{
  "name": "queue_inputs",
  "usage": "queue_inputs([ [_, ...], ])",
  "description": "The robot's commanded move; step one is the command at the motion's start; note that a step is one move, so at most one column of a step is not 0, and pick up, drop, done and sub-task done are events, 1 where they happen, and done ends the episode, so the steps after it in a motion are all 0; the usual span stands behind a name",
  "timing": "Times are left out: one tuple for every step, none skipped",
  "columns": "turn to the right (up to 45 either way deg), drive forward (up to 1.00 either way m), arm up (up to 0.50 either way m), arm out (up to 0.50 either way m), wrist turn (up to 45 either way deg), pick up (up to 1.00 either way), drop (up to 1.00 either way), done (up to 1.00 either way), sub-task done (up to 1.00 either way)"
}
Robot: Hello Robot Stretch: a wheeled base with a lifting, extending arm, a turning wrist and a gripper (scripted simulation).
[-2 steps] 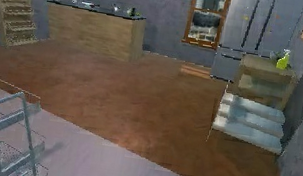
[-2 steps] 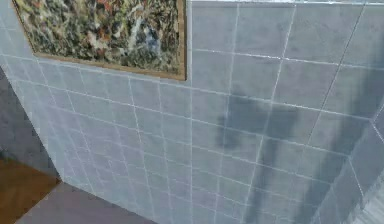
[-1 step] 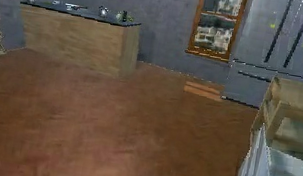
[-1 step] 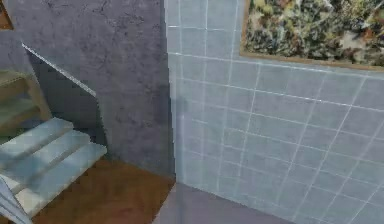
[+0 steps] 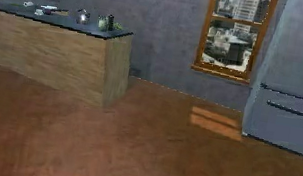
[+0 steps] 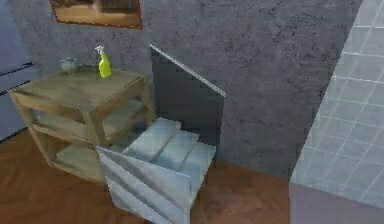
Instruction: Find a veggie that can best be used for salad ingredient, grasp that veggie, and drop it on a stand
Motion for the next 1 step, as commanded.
queue_inputs([
  [0.0,1.00,0.00,0.00,0.0,0.00,0.00,0.00,0.00],
])
